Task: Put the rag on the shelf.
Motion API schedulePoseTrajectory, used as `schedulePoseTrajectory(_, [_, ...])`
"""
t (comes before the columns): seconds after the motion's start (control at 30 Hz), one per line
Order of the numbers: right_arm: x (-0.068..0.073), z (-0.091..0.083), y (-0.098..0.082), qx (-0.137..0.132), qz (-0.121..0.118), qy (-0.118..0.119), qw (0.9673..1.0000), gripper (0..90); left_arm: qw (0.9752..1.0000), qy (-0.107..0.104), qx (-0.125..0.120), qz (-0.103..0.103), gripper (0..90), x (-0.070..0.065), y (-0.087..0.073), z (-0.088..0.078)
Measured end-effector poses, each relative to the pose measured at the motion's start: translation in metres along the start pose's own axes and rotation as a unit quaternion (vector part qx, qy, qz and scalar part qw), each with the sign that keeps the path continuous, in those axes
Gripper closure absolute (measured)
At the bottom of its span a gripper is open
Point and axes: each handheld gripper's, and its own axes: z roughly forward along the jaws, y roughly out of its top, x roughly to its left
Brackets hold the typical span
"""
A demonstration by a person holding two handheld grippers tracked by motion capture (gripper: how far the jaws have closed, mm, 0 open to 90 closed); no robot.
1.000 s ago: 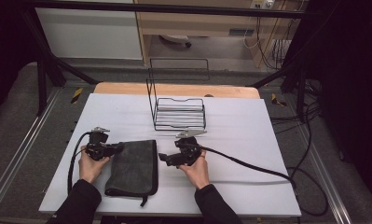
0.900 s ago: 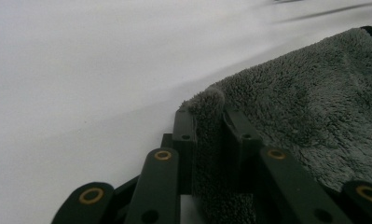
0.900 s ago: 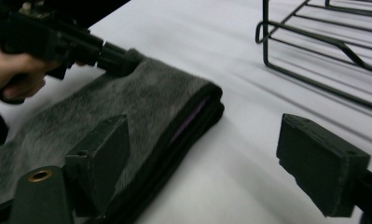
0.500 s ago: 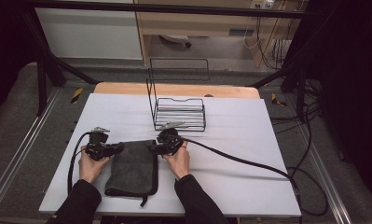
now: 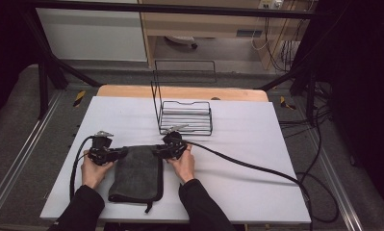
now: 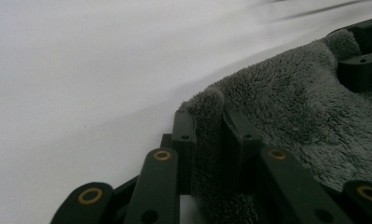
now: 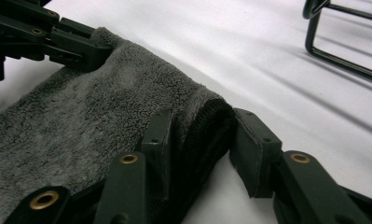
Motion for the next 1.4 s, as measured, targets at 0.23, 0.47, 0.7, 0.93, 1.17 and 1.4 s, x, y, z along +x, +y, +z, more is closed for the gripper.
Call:
schedulePoseTrajectory(0.23, [-0.002,0.003,0.001,0.003,0.026,0.02,0.9995,70.6,1.0,-0.003,-0.001,0.0,75.6,0.001,0.0,0.0])
schedulePoseTrajectory(0.47, [-0.003,0.002,0.001,0.01,0.043,0.026,0.9987,77.3,0.9999,-0.012,-0.002,-0.008,76.3,0.003,-0.001,0.0])
schedulePoseTrajectory(0.7, [-0.001,-0.001,0.001,0.001,0.044,0.021,0.9988,78.8,0.9995,-0.022,-0.012,-0.021,80.5,0.006,-0.001,-0.003])
schedulePoseTrajectory(0.93, [0.006,-0.009,0.003,-0.02,0.035,0.022,0.9989,78.9,0.9975,-0.036,-0.053,-0.03,81.1,0.007,-0.002,-0.02])
schedulePoseTrajectory(1.17, [0.016,-0.022,0.006,-0.052,0.025,0.031,0.9978,78.9,0.9953,-0.042,-0.085,-0.022,81.1,0.004,-0.002,-0.035])
schedulePoseTrajectory(1.4, [0.027,-0.039,0.009,-0.08,0.007,0.033,0.9962,78.9,0.9926,-0.047,-0.111,-0.013,81.1,-0.002,0.0,-0.048])
